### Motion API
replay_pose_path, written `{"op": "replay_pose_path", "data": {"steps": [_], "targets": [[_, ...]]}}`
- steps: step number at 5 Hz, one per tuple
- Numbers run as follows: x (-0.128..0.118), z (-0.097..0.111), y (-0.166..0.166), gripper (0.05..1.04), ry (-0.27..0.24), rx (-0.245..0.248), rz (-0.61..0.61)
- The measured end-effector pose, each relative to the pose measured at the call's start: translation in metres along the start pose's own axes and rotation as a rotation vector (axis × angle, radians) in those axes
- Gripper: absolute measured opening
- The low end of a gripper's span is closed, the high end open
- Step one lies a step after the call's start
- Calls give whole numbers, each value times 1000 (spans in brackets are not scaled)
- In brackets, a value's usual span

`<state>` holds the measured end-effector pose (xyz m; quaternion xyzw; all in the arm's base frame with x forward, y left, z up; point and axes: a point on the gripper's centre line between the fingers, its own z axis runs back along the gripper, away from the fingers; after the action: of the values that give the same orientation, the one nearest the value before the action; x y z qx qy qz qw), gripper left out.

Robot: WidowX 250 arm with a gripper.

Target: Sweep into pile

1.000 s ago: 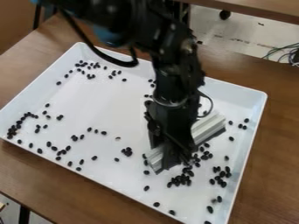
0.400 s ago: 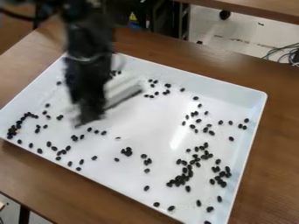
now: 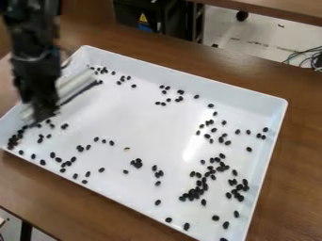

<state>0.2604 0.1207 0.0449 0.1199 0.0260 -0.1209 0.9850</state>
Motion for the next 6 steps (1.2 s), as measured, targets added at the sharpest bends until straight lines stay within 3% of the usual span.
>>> {"op": "replay_pose_path", "data": {"steps": [1,2,3,4,6], "targets": [[-1,-20,30,358,7,10,18],[-5,-26,35,358,0,32,21],[-8,-32,32,358,10,56,35],[-18,-45,11,358,56,46,28],[-25,-42,-5,358,82,108,39]]}}
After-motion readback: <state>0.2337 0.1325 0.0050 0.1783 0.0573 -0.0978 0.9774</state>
